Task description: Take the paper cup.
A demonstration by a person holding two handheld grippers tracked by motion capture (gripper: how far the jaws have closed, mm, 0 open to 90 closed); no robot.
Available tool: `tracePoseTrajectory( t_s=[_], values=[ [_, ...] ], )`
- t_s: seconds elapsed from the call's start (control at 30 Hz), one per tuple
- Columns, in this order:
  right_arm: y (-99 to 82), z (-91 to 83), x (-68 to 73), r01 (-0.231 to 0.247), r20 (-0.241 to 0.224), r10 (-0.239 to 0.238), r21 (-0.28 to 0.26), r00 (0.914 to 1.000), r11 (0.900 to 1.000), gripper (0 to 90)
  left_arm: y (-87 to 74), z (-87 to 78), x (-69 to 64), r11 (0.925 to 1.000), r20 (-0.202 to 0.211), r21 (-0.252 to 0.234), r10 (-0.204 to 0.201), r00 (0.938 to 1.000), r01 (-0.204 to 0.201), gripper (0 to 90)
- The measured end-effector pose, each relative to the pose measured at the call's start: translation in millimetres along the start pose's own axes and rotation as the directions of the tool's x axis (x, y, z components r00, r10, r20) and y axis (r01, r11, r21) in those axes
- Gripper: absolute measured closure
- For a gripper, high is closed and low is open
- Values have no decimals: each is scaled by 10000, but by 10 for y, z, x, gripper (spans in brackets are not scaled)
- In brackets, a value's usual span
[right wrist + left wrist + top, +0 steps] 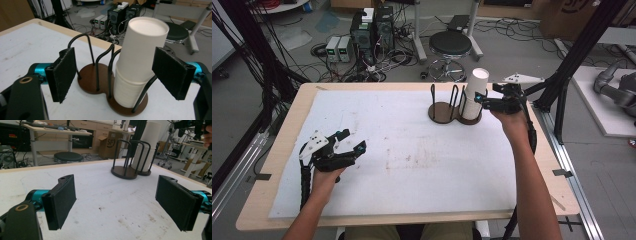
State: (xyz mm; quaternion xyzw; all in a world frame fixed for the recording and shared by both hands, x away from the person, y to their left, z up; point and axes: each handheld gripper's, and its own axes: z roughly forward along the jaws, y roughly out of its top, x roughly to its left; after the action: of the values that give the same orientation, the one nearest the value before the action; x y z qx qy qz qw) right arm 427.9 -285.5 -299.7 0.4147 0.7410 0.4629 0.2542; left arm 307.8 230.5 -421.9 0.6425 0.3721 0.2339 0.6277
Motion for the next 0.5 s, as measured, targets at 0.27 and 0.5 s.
tracePoseTrajectory(
  t_s=[0.27, 0.5],
  values=[
    [224, 169, -124, -47, 353, 32, 449, 9994, 9990, 202, -5, -1, 17, 10000, 35, -25, -88, 10000, 88, 165],
    [393, 258, -193, -107, 730, 60, 643, 9973, 9979, 201, -10, 6, 13, 10000, 61, 19, -77, 10000, 77, 165]
  ],
)
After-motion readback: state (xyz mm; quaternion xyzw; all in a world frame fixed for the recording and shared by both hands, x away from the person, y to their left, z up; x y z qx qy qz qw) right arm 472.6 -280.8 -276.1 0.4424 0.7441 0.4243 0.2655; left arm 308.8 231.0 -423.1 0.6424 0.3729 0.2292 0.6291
